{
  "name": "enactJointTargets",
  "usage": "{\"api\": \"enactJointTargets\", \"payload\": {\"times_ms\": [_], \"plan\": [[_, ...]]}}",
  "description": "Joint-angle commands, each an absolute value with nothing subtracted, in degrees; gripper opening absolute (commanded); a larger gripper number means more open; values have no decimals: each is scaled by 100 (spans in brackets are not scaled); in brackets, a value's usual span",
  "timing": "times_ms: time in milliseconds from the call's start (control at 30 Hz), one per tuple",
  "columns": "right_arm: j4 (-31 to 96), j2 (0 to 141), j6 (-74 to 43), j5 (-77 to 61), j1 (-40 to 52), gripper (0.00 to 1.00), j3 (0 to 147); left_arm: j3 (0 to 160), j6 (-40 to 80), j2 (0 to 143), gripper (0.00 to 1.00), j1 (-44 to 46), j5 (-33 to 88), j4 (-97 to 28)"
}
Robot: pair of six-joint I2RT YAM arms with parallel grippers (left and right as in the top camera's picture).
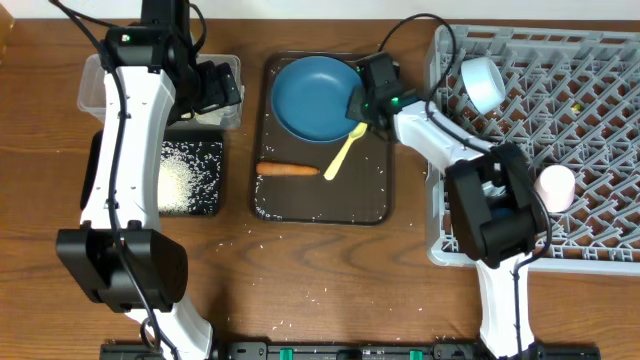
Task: Sort waste into correct bins and load items into the dishwasher rack
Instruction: 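Lift the blue plate with right gripper and carry it to the rack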
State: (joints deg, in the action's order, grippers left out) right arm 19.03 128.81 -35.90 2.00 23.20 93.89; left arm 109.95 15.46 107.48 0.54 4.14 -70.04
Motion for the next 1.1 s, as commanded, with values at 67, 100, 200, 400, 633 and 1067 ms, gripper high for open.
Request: {"api": "enactJointTargets", "payload": {"times_ms": [67, 100, 200, 400, 633, 1067], "plan": [[1935, 11622, -2672, 259, 1903, 1, 9371, 11087, 1577, 10645, 98, 56, 401, -7008], [1977, 11402, -2569, 266, 1820, 1, 9371, 11087, 1577, 10645, 97, 56, 401, -7008], [2176, 10709, -2309, 456, 1551, 1, 9371, 11087, 1577, 10645, 97, 56, 401, -7008], [2995, 9555, -2252, 3192, 1028, 1, 9369, 11087, 1577, 10645, 98, 56, 401, -7008], [3297, 9301, -819, 7054, 294, 1, 9367, 11085, 1577, 10645, 98, 56, 401, -7008], [2812, 10086, 1522, 5946, -1562, 1, 9367, 11087, 1577, 10645, 98, 56, 401, -7008]]}}
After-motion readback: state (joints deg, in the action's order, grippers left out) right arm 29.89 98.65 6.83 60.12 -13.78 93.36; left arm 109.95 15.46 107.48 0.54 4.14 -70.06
